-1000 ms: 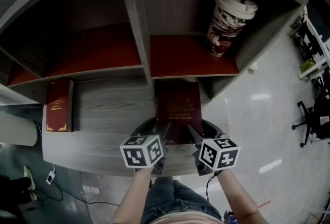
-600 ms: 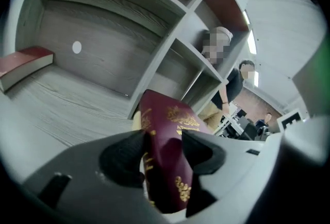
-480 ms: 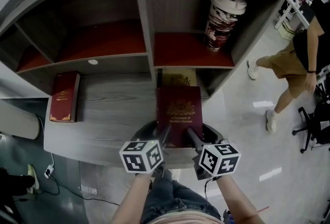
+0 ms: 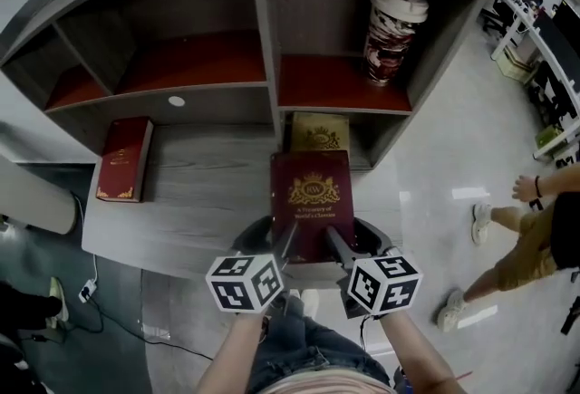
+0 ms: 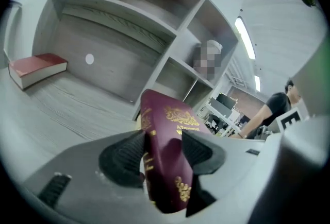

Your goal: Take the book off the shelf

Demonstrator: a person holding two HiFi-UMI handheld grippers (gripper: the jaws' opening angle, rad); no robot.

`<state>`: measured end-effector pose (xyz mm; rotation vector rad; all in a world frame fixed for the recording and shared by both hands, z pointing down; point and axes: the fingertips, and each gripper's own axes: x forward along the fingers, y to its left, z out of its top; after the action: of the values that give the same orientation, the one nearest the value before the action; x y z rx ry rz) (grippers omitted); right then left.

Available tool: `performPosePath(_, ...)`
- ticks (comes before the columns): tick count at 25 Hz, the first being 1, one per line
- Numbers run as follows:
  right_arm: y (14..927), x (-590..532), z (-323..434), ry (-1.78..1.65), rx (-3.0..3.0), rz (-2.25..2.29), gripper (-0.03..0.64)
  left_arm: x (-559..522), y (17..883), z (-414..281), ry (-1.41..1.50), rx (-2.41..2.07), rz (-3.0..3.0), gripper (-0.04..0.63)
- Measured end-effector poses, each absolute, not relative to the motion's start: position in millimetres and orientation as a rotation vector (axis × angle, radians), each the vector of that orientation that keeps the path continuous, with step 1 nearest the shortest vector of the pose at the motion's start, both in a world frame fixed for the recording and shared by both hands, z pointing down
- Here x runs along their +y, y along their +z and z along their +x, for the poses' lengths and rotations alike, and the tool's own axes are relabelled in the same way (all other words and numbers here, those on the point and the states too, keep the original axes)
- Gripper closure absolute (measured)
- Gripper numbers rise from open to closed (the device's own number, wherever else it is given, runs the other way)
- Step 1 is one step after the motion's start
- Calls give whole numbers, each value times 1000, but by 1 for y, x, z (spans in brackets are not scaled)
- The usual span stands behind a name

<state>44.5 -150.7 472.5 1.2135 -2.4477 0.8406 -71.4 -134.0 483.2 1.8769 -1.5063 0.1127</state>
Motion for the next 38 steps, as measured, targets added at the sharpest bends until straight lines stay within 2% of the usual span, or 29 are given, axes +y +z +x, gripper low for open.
performPosePath(38, 392, -104, -60, 540, -2830, 881, 420, -55, 397, -168, -37, -1956, 1828, 374)
